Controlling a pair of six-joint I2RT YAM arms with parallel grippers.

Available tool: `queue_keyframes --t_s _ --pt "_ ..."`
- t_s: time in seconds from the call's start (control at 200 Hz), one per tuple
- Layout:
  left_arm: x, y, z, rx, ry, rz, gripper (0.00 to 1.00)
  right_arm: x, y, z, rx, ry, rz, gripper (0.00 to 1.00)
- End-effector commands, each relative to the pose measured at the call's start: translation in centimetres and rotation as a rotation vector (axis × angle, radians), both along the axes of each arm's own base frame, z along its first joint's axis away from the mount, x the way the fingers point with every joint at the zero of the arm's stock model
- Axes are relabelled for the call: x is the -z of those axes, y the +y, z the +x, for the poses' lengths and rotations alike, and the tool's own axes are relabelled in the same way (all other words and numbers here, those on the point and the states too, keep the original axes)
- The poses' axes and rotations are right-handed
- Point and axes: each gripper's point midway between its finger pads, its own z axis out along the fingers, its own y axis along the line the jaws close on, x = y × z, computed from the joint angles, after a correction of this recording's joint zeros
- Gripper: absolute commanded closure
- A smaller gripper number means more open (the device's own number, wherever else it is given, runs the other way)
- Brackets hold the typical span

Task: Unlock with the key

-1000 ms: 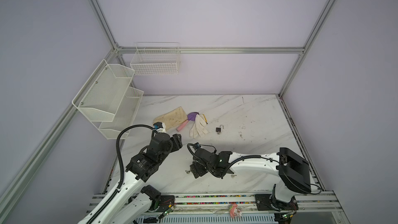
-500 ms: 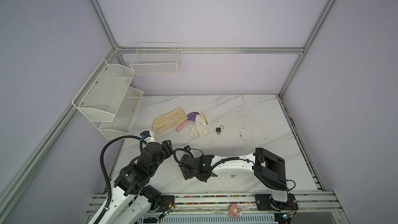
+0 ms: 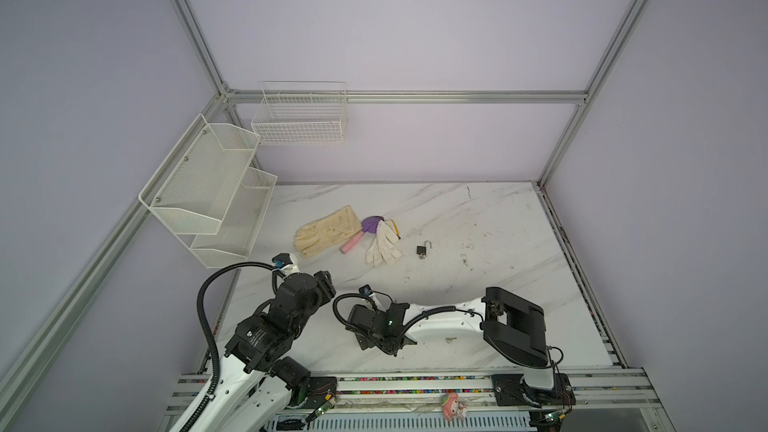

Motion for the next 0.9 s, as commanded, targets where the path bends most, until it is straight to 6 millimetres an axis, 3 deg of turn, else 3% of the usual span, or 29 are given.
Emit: queue_keyframes --t_s 0.0,0.22,0.275,0.42,0.5,0.73,0.895 --pt "0.3 -0.8 0.9 0.000 -0.010 -0.039 0.30 0.2 -3.9 -1.1 -0.006 0.036 -0.094 0.03" --pt "-0.7 -2.7 2.0 0.052 -0.012 -0.087 0.30 -0.2 -8.7 -0.9 0.006 0.090 -0.088 0.03" --pt "-0.9 -3.2 2.4 0.069 -0.010 -0.091 0.30 -0.7 -9.2 -0.9 -0.001 0.084 -0.080 0.03" --pt "-1.4 -4.0 3.2 0.095 -0.007 -0.089 0.30 -4.6 -6.4 -2.1 -0.060 0.092 0.090 0.06" --pt "-1.7 -3.9 3.4 0.091 -0.014 -0.082 0.30 -5.6 -4.6 -2.6 -0.053 0.112 0.160 0.08" --pt "-2.0 -3.2 3.3 0.076 -0.040 -0.052 0.30 -4.0 -2.9 -0.9 0.120 0.119 0.131 0.12" --pt "-1.5 -2.9 3.1 0.080 -0.022 -0.014 0.30 -2.3 -2.5 0.4 0.148 0.060 0.062 0.12"
